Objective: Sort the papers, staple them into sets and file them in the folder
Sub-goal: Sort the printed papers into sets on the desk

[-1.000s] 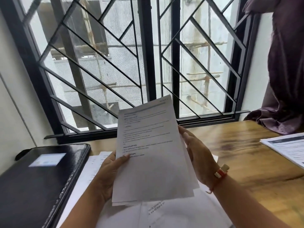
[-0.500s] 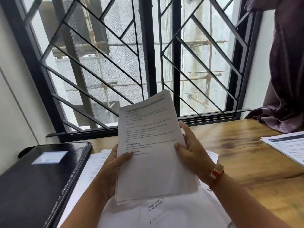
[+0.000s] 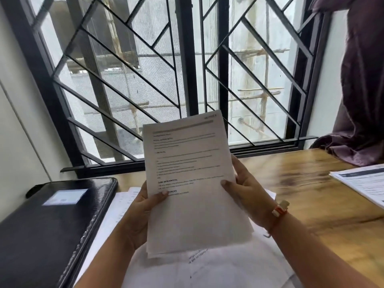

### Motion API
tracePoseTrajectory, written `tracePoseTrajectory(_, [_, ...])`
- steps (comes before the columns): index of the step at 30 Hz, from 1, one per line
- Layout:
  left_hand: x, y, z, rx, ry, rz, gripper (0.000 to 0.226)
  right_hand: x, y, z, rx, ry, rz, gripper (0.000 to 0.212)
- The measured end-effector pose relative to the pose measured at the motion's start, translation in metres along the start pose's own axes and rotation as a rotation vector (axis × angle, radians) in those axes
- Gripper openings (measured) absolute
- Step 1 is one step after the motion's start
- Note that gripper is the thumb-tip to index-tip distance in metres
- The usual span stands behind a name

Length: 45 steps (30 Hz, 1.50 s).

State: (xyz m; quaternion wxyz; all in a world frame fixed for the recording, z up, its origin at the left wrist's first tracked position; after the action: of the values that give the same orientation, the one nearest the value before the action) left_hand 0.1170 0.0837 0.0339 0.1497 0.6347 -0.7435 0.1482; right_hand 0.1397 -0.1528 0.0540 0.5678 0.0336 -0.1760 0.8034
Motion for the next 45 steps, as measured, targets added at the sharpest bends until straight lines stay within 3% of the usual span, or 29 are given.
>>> tracePoseTrajectory(4, [-0.003, 0.002, -0.002, -0.032, 0.011, 0.046, 0.042, 0.001, 0.000, -0.003, 0.025, -0.028, 0.046, 0.070])
tracePoseTrajectory(10, [-0.003, 0.001, 0.007, -0.104, -0.032, -0.004, 0.038, -0.008, 0.001, -0.018, 0.131, 0.089, -0.078, 0.048])
tracePoseTrajectory(25, [-0.004, 0.000, 0.007, -0.079, -0.137, -0.124, 0.034, 0.008, 0.003, -0.007, 0.100, 0.013, -0.012, 0.035])
tracePoseTrajectory(33, [0.003, -0.003, 0.010, -0.081, -0.080, -0.129, 0.025, -0.002, -0.002, -0.008, 0.016, 0.116, -0.200, 0.032])
tracePoseTrajectory(37, [0.002, -0.004, 0.010, -0.070, -0.059, -0.143, 0.018, -0.003, -0.001, -0.006, 0.044, 0.068, -0.171, 0.028])
tracePoseTrajectory(41, [-0.004, -0.004, 0.013, -0.120, -0.047, -0.160, 0.020, -0.003, -0.001, -0.007, 0.074, 0.112, -0.139, 0.027])
tracePoseTrajectory(45, [-0.002, -0.003, 0.016, -0.188, -0.057, -0.101, 0.041, -0.005, -0.002, -0.006, 0.077, 0.082, -0.126, 0.032])
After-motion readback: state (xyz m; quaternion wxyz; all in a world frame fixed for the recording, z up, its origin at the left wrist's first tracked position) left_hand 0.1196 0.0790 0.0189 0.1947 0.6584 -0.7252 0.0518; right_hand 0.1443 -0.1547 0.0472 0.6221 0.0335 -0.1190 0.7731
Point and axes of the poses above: each hand's wrist, its own y-axis away from the middle knuckle, its own x-axis out of the palm, z = x × y, the point moved 6 cm from there along -y, towards the middle knuckle, and after that the axes turned 6 degrees about -y, right-handed, at the moved point
